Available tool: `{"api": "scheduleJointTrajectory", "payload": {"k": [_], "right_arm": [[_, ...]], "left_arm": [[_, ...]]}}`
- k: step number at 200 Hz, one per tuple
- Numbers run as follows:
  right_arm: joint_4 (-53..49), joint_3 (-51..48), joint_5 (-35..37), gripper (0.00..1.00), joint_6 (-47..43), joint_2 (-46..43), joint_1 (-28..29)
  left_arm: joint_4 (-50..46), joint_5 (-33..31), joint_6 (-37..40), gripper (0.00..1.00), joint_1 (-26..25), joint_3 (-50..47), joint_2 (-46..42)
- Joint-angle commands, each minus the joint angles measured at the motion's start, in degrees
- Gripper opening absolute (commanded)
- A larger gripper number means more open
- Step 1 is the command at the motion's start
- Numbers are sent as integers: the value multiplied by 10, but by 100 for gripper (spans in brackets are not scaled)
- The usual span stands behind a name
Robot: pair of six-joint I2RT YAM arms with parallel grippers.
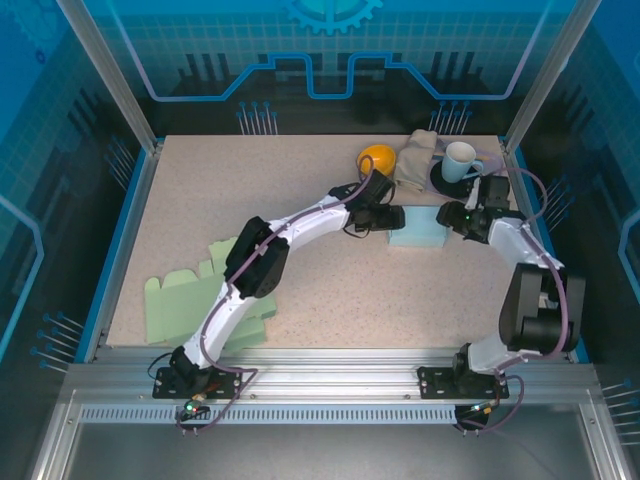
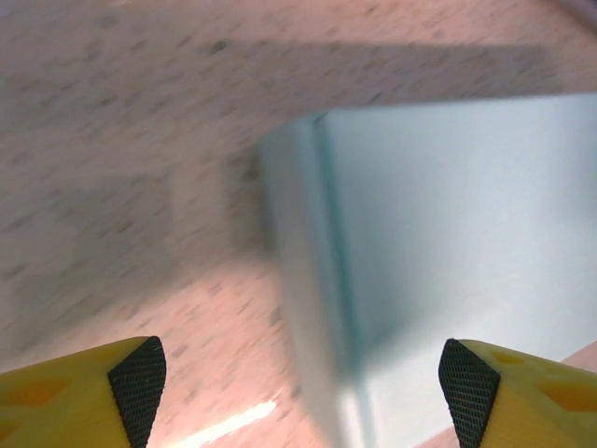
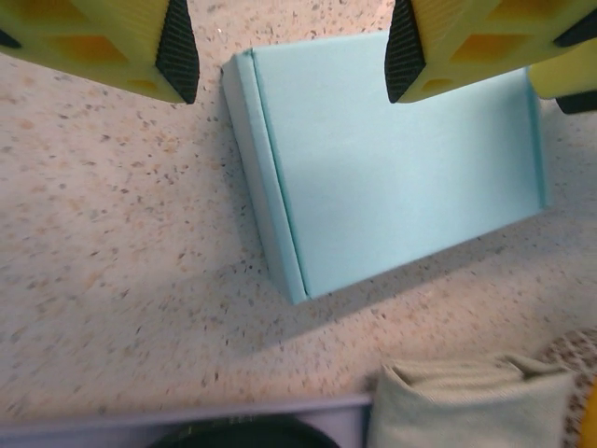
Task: Fold the paper box
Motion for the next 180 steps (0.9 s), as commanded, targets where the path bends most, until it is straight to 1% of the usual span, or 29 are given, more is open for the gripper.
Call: {"api": "scheduleJointTrajectory", "payload": {"k": [1,20,33,43,57,69,83,94,103,112,122,127,145,162,180], "right_arm": [[-30,-18,26,58,-19,-83,11],[-37,-50,24,58,-17,-148,38],[-42,-75,22,58,-25,-184,75],[-43,-88,22,58,-35,-207,113],[-32,-101,15,58,-52,-223,185],[-14,-107,14,58,-60,-221,263],[18,-108,24,58,-48,-190,356],[49,-102,35,58,-27,-151,412],[65,-90,53,58,-5,-111,465],[81,-73,65,58,18,-68,506],[99,-58,67,58,41,-17,547],[103,-33,69,57,57,7,563],[101,11,71,56,119,83,619],[100,40,87,56,169,123,665],[104,56,91,56,227,147,693]], "left_arm": [[-34,-69,26,81,6,-71,-131],[-85,-142,25,81,9,-149,-227],[-99,-193,30,81,14,-230,-302],[-100,-217,32,81,24,-304,-365],[-105,-218,15,82,58,-404,-457],[-108,-189,-1,81,103,-483,-536],[-119,-160,-4,82,157,-555,-628],[-132,-149,-1,82,194,-595,-705],[-141,-141,6,82,216,-620,-759],[-152,-133,9,84,231,-639,-801],[-166,-119,9,84,242,-656,-836],[-175,-115,7,84,246,-663,-849],[-201,-107,3,84,248,-683,-888],[-214,-112,12,84,248,-697,-920],[-213,-120,24,84,249,-711,-947]]}}
